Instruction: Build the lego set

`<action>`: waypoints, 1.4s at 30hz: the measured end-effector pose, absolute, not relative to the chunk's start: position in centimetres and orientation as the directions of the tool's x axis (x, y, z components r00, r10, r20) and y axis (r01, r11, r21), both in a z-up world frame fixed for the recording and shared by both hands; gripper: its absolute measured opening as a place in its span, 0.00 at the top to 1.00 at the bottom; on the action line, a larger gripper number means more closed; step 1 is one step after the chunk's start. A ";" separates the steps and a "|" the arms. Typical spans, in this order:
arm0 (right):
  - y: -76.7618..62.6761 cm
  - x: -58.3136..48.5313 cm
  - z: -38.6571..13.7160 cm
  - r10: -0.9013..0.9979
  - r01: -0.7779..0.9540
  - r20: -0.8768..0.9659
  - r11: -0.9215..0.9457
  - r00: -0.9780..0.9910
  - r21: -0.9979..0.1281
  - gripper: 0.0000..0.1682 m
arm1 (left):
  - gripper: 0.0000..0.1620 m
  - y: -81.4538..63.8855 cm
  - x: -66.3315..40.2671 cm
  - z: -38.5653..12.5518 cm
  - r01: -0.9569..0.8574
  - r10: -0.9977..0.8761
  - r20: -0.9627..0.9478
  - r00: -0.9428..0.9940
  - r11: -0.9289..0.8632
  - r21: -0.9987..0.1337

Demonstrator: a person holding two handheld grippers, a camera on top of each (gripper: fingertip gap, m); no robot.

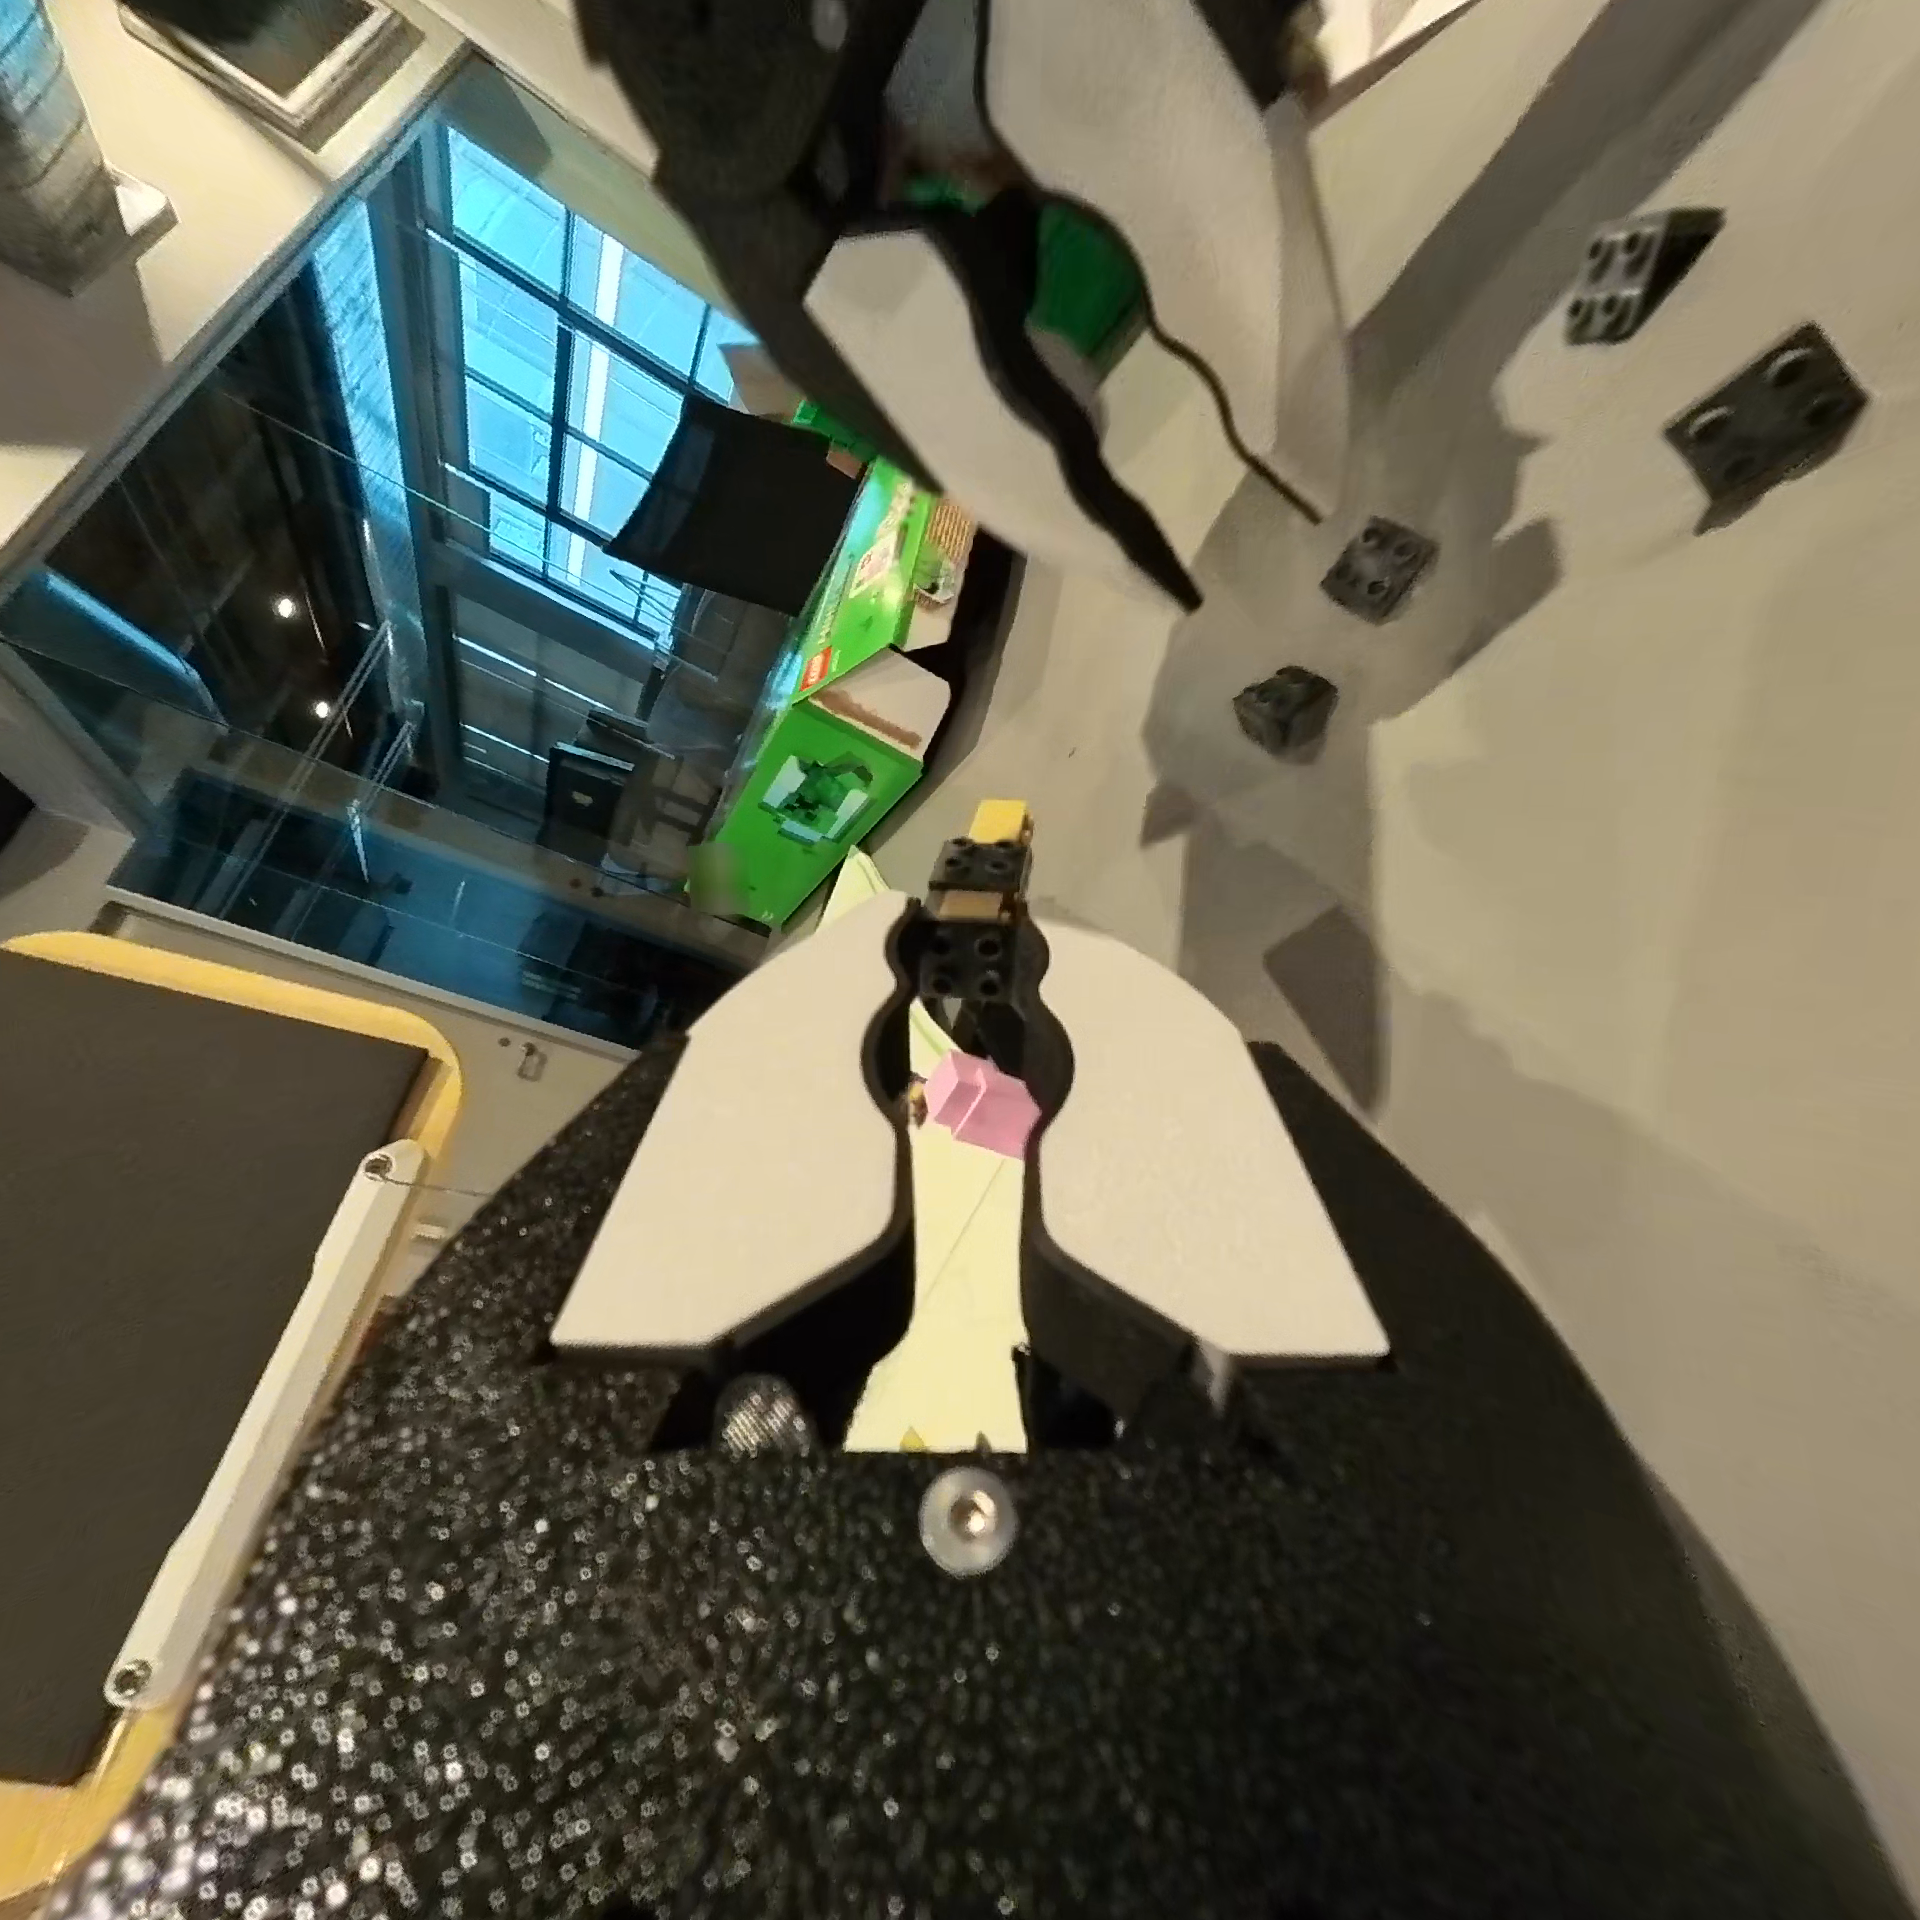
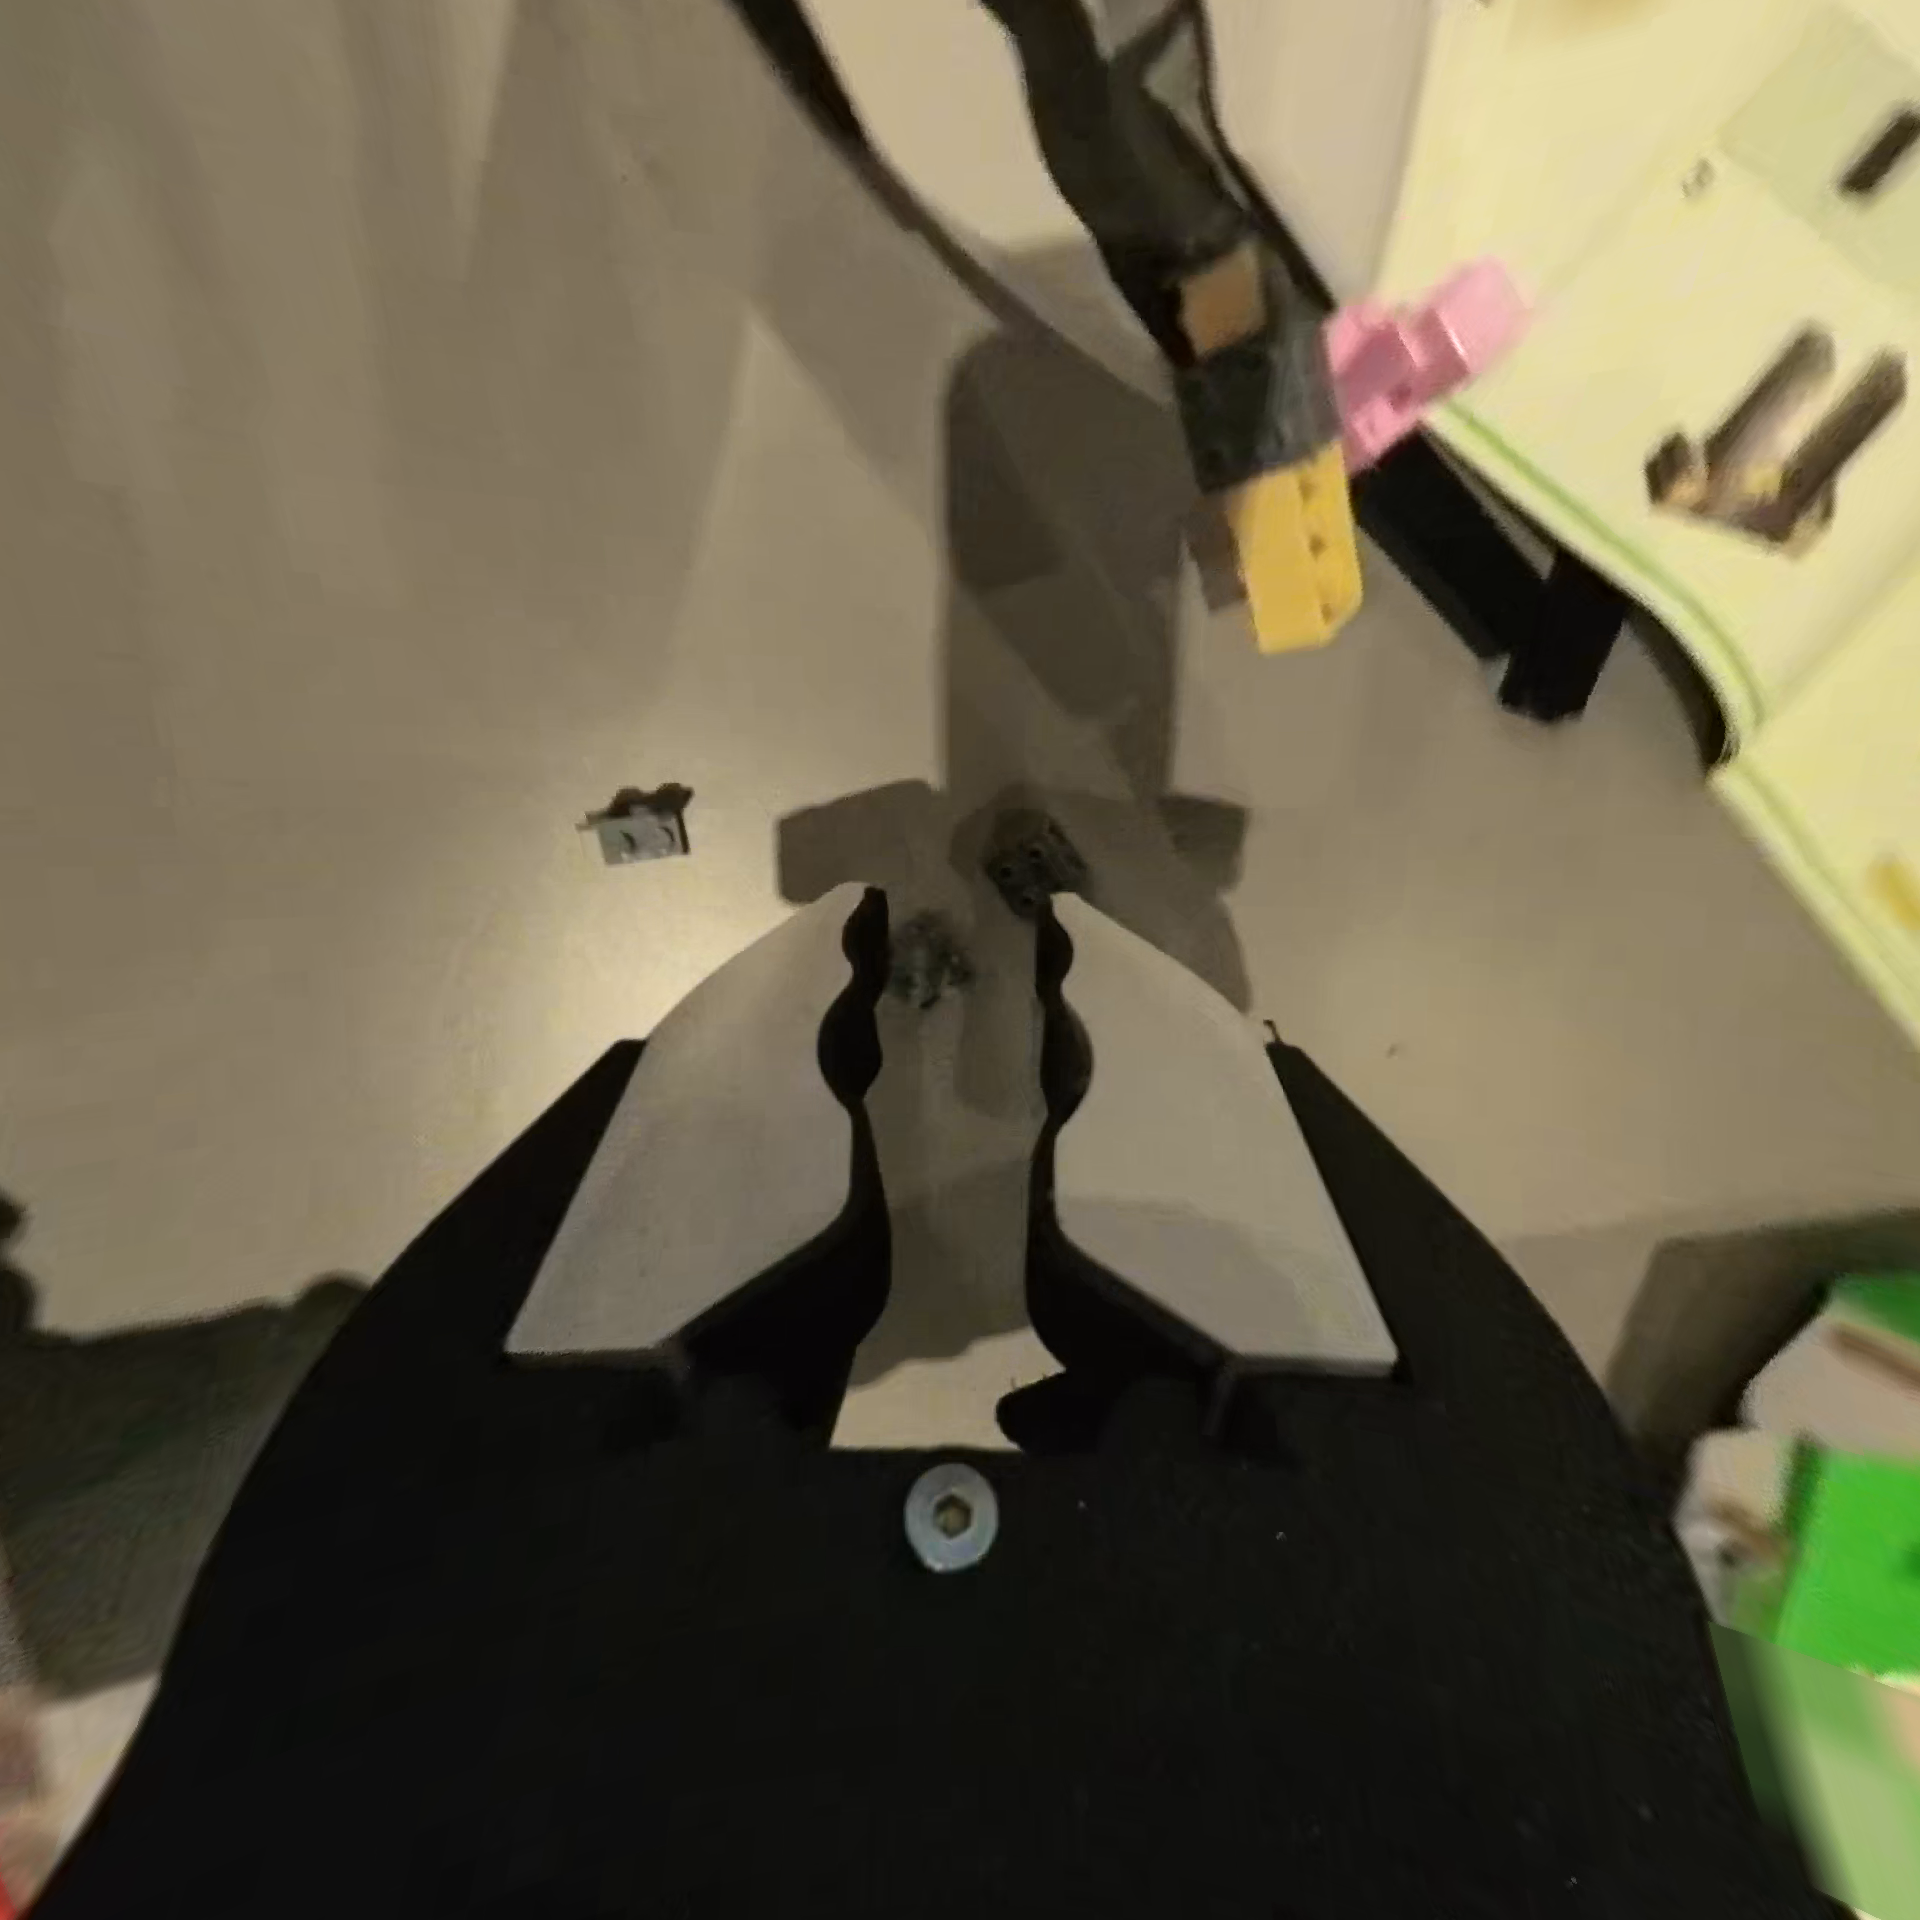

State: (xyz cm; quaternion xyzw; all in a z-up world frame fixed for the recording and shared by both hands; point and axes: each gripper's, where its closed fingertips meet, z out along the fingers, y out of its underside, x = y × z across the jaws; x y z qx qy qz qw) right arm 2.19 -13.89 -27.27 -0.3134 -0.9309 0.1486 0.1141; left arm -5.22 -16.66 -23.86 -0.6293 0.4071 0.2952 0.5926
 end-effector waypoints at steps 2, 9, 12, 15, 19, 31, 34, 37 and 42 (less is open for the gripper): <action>-13.7 1.6 -27.4 0.522 0.463 0.119 0.823 -0.844 -0.330 0.87 | 0.90 -16.6 -5.4 -23.9 -0.853 -0.168 -0.843 0.510 0.028 -0.522; -12.8 0.7 -29.4 0.326 0.304 0.049 0.918 -0.944 -0.255 0.86 | 0.90 -16.4 -5.9 -24.1 -0.808 -0.189 -0.794 0.577 0.007 -0.589; -12.6 0.8 -30.0 0.269 0.259 0.020 0.942 -0.963 -0.213 0.86 | 0.90 -16.4 -5.9 -24.2 -0.802 -0.199 -0.787 0.584 0.005 -0.597; -12.7 0.8 -30.0 0.243 0.240 -0.014 0.947 -0.970 -0.212 0.87 | 0.90 -16.4 -5.9 -24.3 -0.802 -0.207 -0.785 0.584 0.006 -0.598; -12.8 0.9 -30.2 0.221 0.226 -0.047 0.951 -0.974 -0.213 0.91 | 0.90 -16.4 -5.9 -24.4 -0.796 -0.214 -0.778 0.590 0.003 -0.605; -13.5 0.6 -30.0 0.317 0.304 -0.010 0.901 -0.949 -0.310 0.96 | 0.90 -16.5 -5.8 -24.5 -0.788 -0.228 -0.768 0.599 0.005 -0.616; -13.4 0.4 -29.7 0.359 0.332 0.019 0.880 -0.933 -0.339 0.96 | 0.90 -16.5 -5.7 -24.5 -0.786 -0.233 -0.766 0.599 0.006 -0.618; -13.5 0.4 -29.1 0.416 0.376 0.016 0.837 -0.909 -0.398 0.96 | 0.90 -16.5 -5.6 -24.6 -0.784 -0.241 -0.762 0.601 0.009 -0.621; -14.6 -0.1 -26.4 0.489 0.424 -0.028 0.725 -0.872 -0.542 0.96 | 0.90 -16.6 -5.2 -24.8 -0.784 -0.267 -0.758 0.594 0.020 -0.621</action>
